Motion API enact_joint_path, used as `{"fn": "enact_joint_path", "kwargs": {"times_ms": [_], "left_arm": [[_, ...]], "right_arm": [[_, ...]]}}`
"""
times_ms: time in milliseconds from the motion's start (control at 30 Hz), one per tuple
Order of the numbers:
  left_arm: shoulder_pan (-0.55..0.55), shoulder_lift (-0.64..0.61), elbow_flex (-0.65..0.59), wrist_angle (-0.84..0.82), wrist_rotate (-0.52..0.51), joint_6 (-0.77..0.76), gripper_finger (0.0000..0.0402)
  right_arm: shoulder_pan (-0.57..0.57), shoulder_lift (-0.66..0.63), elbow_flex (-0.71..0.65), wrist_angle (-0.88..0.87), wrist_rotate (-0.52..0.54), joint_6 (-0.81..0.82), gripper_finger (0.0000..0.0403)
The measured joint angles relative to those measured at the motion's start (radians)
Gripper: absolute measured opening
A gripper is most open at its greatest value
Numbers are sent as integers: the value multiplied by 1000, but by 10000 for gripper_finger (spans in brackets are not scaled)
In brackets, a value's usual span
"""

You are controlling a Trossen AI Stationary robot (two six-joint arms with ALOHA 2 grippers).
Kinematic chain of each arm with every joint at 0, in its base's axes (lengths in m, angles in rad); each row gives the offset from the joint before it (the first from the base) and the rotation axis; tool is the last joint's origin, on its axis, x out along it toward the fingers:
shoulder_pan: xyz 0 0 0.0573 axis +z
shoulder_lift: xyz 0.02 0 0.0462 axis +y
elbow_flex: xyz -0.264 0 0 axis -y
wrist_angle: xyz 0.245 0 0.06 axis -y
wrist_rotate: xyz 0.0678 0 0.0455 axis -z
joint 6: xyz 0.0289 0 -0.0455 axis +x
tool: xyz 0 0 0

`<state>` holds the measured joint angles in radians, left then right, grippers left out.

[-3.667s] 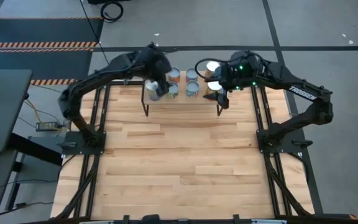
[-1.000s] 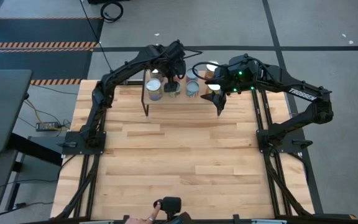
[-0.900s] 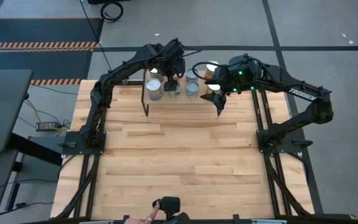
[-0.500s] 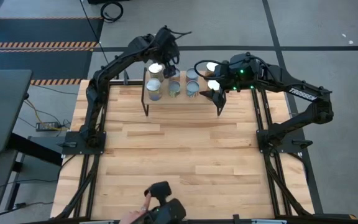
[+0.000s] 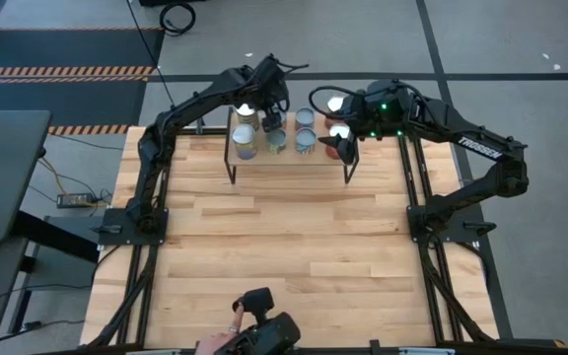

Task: Pick and place cans onto a shelf
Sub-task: Adjust the cans on the shelf

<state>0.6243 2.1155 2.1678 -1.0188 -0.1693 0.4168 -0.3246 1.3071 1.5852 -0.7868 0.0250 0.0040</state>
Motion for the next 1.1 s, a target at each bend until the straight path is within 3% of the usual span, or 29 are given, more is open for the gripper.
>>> {"fn": "enact_joint_path", "kwargs": {"times_ms": [500,667,833,1100], "left_arm": [[-8,-14,-2,26,-4,-10,348],[-28,-69,54,-8,-11,-17,348],[-69,-150,71,-122,138,5,348],[-119,-124,-1,-150,42,2,348]], "right_arm": [[0,0,0,0,0,-24,347],[0,0,0,0,0,-34,347],[0,0,0,-1,0,-27,347],[6,0,0,-1,0,-9,347]]}}
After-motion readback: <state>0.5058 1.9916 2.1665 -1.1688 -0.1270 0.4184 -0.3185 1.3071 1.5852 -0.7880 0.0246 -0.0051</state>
